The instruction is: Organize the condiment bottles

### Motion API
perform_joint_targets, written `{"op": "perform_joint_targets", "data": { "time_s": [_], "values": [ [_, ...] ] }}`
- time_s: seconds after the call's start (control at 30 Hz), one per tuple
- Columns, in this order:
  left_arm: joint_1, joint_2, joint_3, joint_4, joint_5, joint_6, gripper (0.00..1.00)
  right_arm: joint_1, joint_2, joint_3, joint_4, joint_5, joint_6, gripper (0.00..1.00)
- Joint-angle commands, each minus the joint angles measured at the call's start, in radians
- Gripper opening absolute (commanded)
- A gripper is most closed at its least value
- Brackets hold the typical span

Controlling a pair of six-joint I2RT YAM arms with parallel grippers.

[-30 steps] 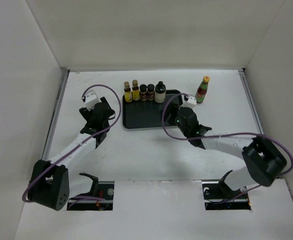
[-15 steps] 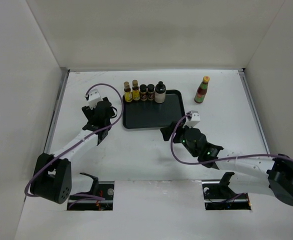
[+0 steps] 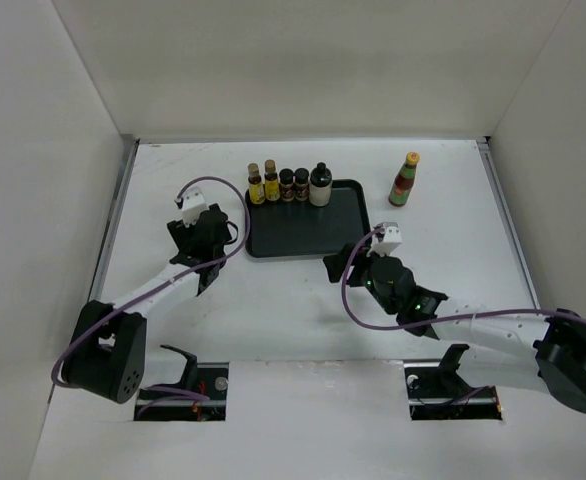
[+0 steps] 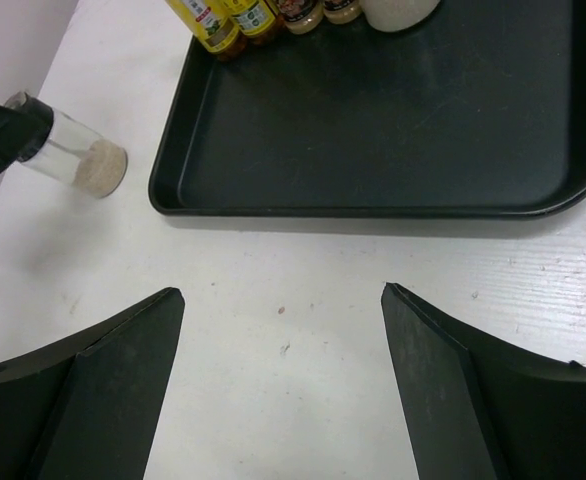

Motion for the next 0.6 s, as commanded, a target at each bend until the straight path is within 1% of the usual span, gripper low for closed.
{"op": "perform_joint_targets", "data": {
  "time_s": [0.0, 0.17, 0.37, 0.53, 0.57],
  "values": [
    [0.015, 0.025, 0.066, 0.066, -0.001, 0.024, 0.69, 0.0, 0.0, 0.008, 0.055, 0.016, -0.014, 0.88],
    [0.021, 0.059, 0.075, 0.098, -0.004, 0.033, 0.65, 0.031, -0.007, 0.002, 0.055, 0.016, -0.009, 0.91],
    [0.021, 0.065, 0.067, 0.103, -0.023, 0.041, 0.65, 0.038, 0.027, -0.006, 0.055, 0.016, -0.005, 0.93],
    [0.024, 0.091, 0.067, 0.118, -0.026, 0.041, 0.65, 0.038, 0.006, -0.014, 0.055, 0.015, -0.008, 0.93],
    [0.024, 0.096, 0.066, 0.124, -0.029, 0.041, 0.64, 0.038, -0.003, -0.018, 0.054, 0.015, -0.006, 0.93]
  ]
}}
